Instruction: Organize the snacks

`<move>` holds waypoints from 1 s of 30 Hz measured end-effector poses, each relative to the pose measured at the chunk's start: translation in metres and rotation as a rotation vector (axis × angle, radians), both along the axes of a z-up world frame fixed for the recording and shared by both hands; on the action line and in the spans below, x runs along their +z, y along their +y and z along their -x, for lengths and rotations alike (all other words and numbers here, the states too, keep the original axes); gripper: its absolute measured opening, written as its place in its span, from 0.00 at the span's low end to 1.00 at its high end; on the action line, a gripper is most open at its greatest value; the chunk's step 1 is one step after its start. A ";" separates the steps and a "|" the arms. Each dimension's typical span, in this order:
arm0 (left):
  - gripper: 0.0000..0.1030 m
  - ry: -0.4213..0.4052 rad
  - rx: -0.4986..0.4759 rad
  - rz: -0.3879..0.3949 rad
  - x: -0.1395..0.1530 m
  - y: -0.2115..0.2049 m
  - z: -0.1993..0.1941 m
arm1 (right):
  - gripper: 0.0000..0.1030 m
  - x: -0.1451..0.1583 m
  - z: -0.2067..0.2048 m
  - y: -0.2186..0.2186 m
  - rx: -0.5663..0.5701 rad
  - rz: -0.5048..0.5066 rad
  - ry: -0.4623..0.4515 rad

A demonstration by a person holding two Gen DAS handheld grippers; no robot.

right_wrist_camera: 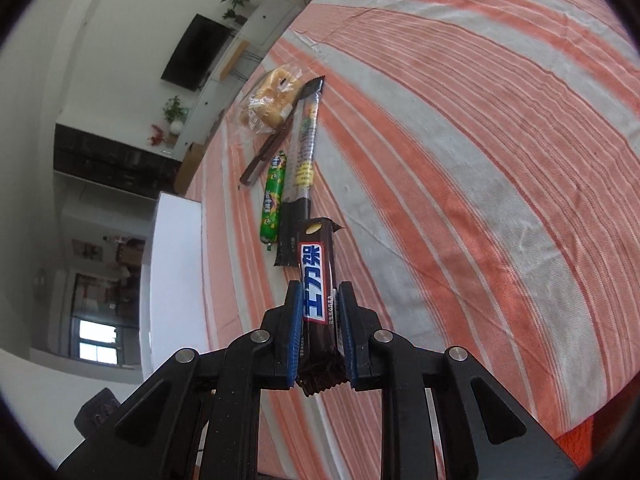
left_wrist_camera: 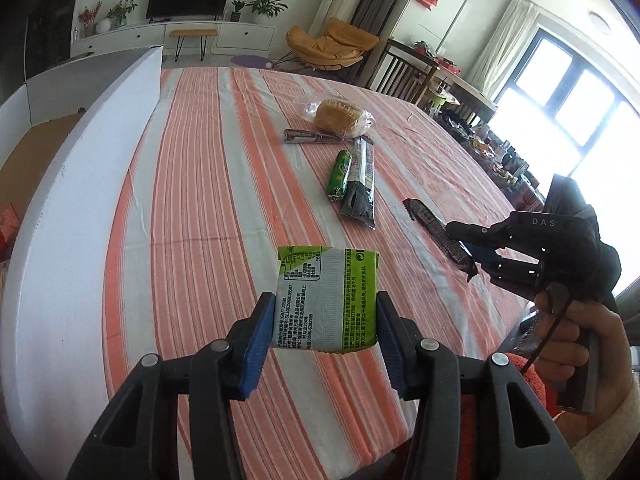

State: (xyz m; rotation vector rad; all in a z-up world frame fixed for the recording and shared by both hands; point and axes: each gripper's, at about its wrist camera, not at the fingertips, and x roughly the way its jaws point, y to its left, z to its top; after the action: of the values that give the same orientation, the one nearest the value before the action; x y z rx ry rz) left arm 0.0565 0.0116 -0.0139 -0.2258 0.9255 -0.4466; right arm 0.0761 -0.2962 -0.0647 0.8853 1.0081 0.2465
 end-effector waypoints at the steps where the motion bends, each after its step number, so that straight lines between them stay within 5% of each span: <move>1: 0.47 -0.013 -0.002 0.027 0.011 0.004 0.006 | 0.18 0.004 0.001 0.005 0.014 -0.029 -0.014; 8: 0.47 -0.144 0.118 0.158 0.097 0.079 0.044 | 0.18 0.047 -0.012 0.079 0.167 -0.275 -0.100; 12: 0.47 -0.209 0.304 0.105 0.122 0.151 0.056 | 0.18 0.082 -0.027 0.157 0.320 -0.375 -0.133; 16: 0.47 -0.206 0.516 -0.033 0.108 0.218 0.054 | 0.18 0.103 -0.040 0.247 0.477 -0.396 -0.135; 19: 0.50 -0.116 0.638 -0.153 0.073 0.249 0.042 | 0.23 0.099 -0.045 0.302 0.549 -0.324 -0.138; 20: 0.59 -0.073 0.665 -0.196 0.062 0.254 0.037 | 0.28 0.093 -0.047 0.314 0.565 -0.289 -0.128; 21: 0.69 -0.031 0.687 -0.229 0.047 0.259 0.034 | 0.33 0.086 -0.049 0.323 0.570 -0.238 -0.111; 22: 0.74 -0.006 0.705 -0.245 0.037 0.261 0.031 | 0.52 0.078 -0.051 0.327 0.565 -0.177 -0.097; 23: 0.80 0.010 0.722 -0.251 0.027 0.262 0.030 | 0.60 0.072 -0.050 0.322 0.551 -0.116 -0.099; 30: 0.90 -0.055 0.684 -0.195 0.027 0.225 0.021 | 0.66 0.054 -0.033 0.217 0.316 0.408 -0.238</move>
State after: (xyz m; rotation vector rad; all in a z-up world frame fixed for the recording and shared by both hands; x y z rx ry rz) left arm 0.0357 0.2364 0.0130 -0.3314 0.7745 0.2668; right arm 0.1089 -0.0788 -0.0103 0.3154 0.9280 0.3867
